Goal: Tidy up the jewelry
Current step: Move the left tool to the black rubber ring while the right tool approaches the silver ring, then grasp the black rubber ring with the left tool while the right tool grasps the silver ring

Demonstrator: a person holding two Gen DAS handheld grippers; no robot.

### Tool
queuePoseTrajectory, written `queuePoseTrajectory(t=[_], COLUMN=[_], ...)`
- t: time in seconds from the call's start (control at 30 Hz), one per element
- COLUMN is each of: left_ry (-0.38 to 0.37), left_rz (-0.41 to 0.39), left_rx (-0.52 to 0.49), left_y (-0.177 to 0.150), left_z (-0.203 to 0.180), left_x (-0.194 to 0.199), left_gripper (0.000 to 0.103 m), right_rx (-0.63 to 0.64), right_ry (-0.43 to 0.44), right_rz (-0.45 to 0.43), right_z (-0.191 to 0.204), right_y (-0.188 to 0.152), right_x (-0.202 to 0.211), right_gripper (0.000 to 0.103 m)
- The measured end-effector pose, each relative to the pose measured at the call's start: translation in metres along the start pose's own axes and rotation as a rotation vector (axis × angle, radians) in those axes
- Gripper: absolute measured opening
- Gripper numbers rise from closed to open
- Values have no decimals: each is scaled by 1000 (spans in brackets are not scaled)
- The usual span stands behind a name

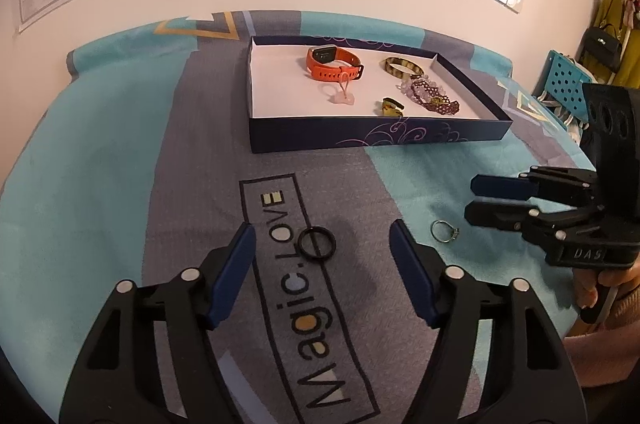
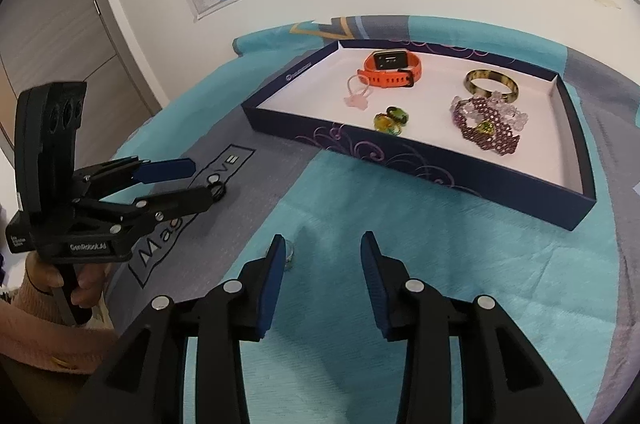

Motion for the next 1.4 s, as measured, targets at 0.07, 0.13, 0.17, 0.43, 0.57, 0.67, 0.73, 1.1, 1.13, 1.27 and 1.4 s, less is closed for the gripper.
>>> queuePoseTrajectory(t=[0.07,0.13,0.17,0.43,0.57,0.67,0.73,1.1,1.13,1.27,1.4], left_ry=[-1,-6,-12,-22,-17,-16,-13,-15,-17,-18,-17], left_rz=[8,22,28,60,59,61,61,58,58,56,56], left_rx=[-5,-7,-8,-24,-23,-26,-28,-25,-24,-20,-22], left_y=[0,0,-2,-9,-9,-9,-9,-8,-8,-8,-7], left_z=[-1,-2,-3,-8,-8,-8,-8,-8,-8,-7,-7], left_x=[-2,-5,-7,-14,-14,-14,-14,-14,-14,-13,-13], left_gripper=[60,55,53,41,33,34,34,34,34,40,42], right_rx=[1,6,8,50,92,129,151,218,208,164,118], right_ry=[6,6,7,1,-21,-54,-75,-88,-83,-66,-46], right_rz=[2,5,7,20,23,24,25,22,21,16,8], right_z=[3,6,7,20,27,31,33,44,44,37,29], right_y=[-2,-3,-3,-4,-4,-4,-4,-6,-7,-6,-3], right_x=[-1,-1,-1,-7,-11,-14,-15,-18,-16,-13,-9], right_gripper=[37,37,37,37,38,38,38,16,16,16,16])
Point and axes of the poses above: each gripper's, at about its wrist camera, not at the fingertips, and x roughly against the way its jaws point, z to its left, y to its top, the point moved 10 cm from there along -x, roughly the way its jaws point, and after that the axes turned 6 degrees about -y, right-handed, at the moved point
